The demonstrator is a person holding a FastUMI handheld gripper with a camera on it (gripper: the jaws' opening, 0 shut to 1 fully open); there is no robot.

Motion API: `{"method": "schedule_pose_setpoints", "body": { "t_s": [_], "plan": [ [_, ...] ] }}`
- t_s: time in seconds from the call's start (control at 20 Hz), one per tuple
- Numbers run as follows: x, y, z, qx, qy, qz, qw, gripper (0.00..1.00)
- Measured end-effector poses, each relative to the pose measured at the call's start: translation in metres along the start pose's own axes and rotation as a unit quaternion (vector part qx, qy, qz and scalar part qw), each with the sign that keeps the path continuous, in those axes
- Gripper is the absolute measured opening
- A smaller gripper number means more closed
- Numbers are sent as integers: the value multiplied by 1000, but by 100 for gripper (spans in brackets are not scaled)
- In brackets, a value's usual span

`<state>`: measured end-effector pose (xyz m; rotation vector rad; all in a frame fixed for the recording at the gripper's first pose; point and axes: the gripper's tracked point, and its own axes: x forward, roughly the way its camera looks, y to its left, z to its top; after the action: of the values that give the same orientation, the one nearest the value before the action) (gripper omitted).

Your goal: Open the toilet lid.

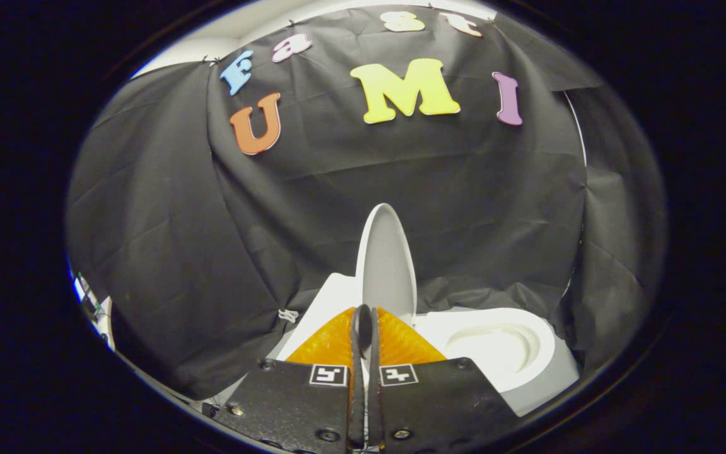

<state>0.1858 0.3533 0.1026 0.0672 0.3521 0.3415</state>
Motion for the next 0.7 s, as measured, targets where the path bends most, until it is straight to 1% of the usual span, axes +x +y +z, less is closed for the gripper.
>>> {"method": "schedule_pose_setpoints", "body": {
  "t_s": [0.1,0.3,0.35,0.45,0.5,0.55,0.65,0.7],
  "plan": [
    [2,6,-2,-1,6,8,1000,7],
    [8,24,-10,-9,21,51,998,16],
    [8,24,-11,-6,20,60,998,24],
    [7,30,-18,5,28,96,995,32],
    [8,30,-23,11,41,107,993,45],
    [9,25,-29,17,49,104,993,59],
    [9,12,-26,27,32,98,994,86],
    [6,7,-19,29,9,103,994,84]
  ]
}}
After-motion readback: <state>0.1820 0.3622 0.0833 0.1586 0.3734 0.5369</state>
